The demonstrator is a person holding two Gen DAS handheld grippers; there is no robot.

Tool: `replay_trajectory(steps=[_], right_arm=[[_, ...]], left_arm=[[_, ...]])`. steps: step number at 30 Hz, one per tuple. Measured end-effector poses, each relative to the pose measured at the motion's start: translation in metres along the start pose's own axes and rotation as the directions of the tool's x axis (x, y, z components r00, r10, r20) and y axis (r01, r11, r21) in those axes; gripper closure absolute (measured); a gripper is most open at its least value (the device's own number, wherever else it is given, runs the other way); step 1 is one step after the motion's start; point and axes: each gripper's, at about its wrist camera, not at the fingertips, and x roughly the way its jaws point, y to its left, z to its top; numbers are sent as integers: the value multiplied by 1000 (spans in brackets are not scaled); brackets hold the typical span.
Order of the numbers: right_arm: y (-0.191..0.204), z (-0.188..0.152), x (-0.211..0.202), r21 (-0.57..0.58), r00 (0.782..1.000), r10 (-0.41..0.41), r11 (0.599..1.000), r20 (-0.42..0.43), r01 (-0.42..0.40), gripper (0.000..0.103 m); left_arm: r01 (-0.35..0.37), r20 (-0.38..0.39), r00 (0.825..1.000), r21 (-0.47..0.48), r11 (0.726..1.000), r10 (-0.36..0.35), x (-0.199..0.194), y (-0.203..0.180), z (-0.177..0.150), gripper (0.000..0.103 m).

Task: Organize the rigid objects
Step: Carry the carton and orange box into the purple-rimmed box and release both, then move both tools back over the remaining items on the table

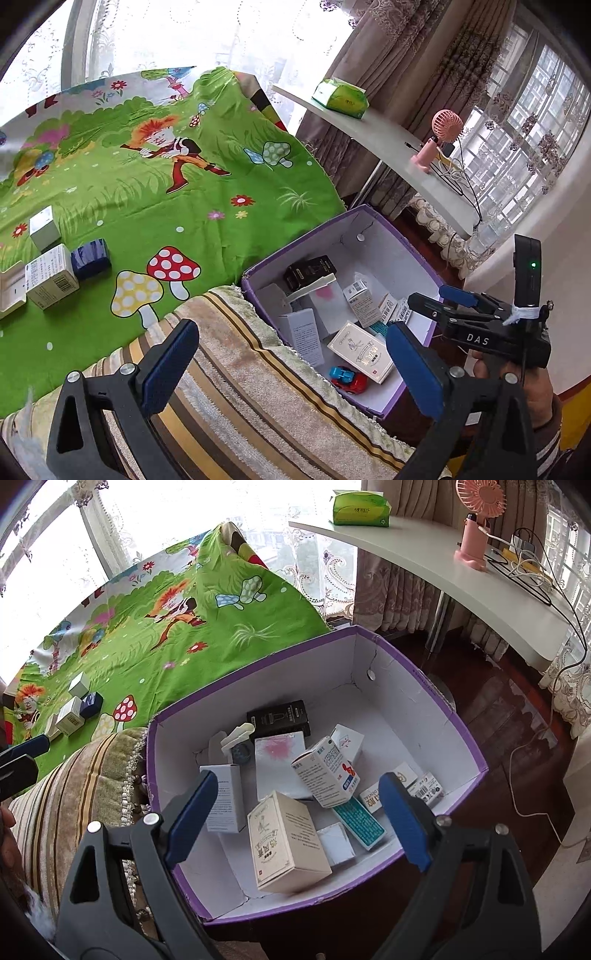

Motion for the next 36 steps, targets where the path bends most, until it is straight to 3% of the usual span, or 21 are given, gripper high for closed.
replay_trajectory(steps=[5,15,26,36], right_arm=[[16,1,-4,-42,1000,5,999,18,-4,13],[66,6,0,-117,996,87,989,12,-85,13],[141,19,16,-219,988,152,964,-8,-150,13],[209,32,40,-309,982,180,932,-54,-188,13]], left_arm=[[-20,-20,1000,-42,999,20,2,14,-2,15],[-91,23,995,-189,978,97,-23,73,-3,15],[-238,28,966,-287,928,257,-61,162,-19,15],[-295,28,945,-363,884,327,-86,225,-25,20]])
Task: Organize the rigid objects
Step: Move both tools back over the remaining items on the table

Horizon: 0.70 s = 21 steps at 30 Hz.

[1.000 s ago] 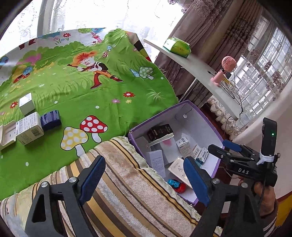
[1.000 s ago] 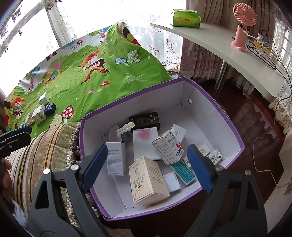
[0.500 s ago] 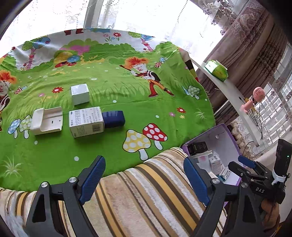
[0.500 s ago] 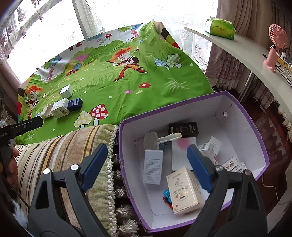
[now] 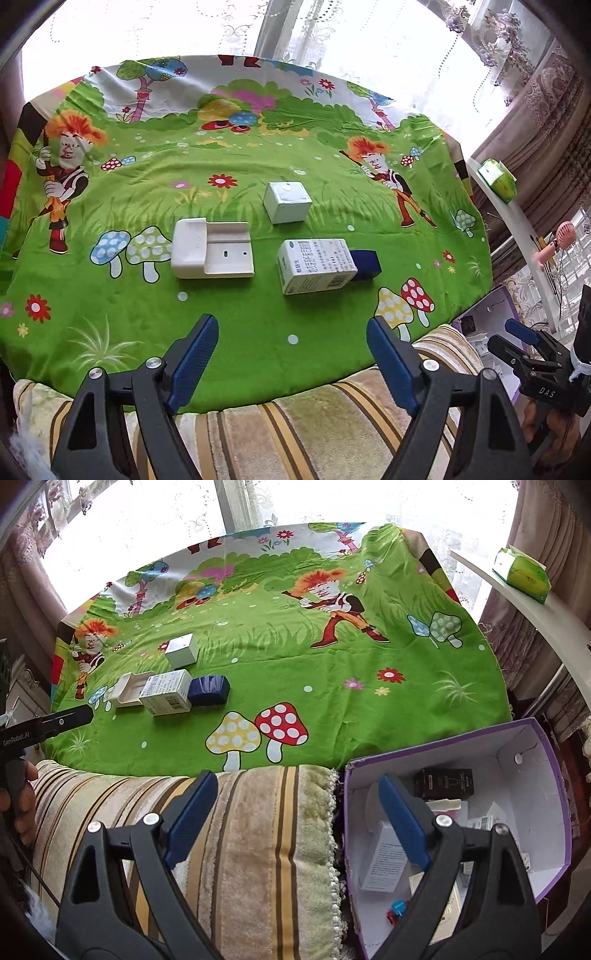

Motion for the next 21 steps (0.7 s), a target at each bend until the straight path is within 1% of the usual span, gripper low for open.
replay_trajectory(steps=[3,6,13,19,21], right_arm=[[11,12,14,-20,1000,-5,1000,-20,5,13],[21,24,30,-38,999,-9,999,-40,8,13],[41,49,67,-59,996,0,998,-94,-5,13],[51,67,90,-52,993,5,999,-114,-11,13],[55,72,98,-56,993,4,998,-120,-10,13]], left_arm=[[-19,-3,1000,-22,1000,19,5,16,8,22],[-43,-24,999,-50,998,42,14,31,16,25],[-86,-82,993,-61,994,81,39,51,38,25],[-123,-119,986,-78,989,113,63,69,57,25],[-124,-127,986,-83,989,113,72,74,62,25]])
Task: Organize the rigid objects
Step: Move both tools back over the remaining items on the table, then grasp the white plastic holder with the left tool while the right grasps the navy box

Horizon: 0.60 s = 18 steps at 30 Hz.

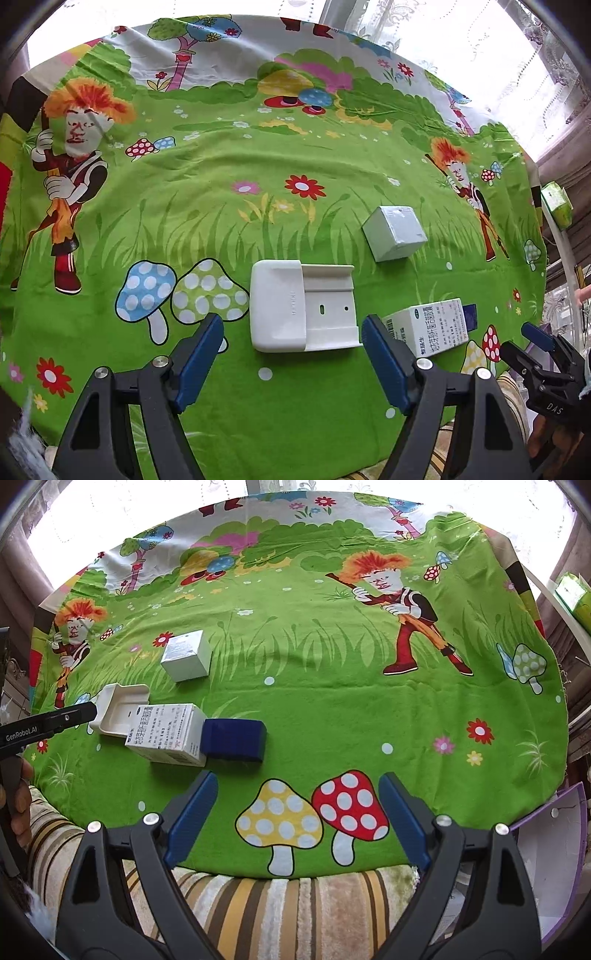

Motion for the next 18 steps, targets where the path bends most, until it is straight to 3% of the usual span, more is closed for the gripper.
replay_trajectory(steps=[13,18], right_arm=[[26,23,46,-50,997,-18,999,-70,14,13],[39,26,54,-69,997,-14,998,-79,9,13]], left_arm=[[-12,5,1000,0,1000,12,26,14,5,25],[-10,21,1000,19,1000,10,26,12,6,30]])
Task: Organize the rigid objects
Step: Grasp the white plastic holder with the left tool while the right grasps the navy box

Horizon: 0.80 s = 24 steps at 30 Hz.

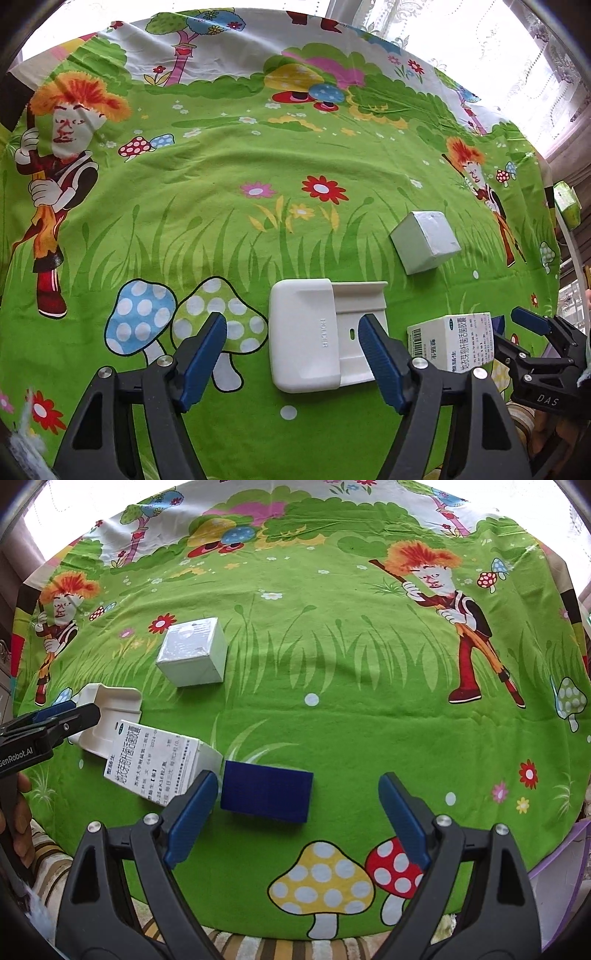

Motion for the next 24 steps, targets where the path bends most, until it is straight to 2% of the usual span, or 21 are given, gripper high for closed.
replay_trajectory(steps=[5,8,10,12,17,24], right_arm=[[4,0,10,-3,1000,-8,1000,-23,8,14],[3,0,12,7,1000,-13,1000,-27,13,24],[3,-1,12,8,999,-24,1000,-25,25,29],[3,-2,12,9,999,-33,999,-19,33,36],[4,-3,10,2,999,-34,999,-4,34,49],[2,-6,4,11,1000,-18,1000,7,18,49]], left_arm=[[-2,-9,1000,6,1000,2,6,2,0,42],[-16,-1,1000,29,999,16,7,-1,-1,47],[-23,4,1000,42,999,23,7,-3,-2,54],[-30,6,1000,47,998,30,7,-4,-3,65],[-27,12,1000,37,999,26,6,-2,-4,65],[-18,36,999,-11,1000,18,-10,5,-9,65]])
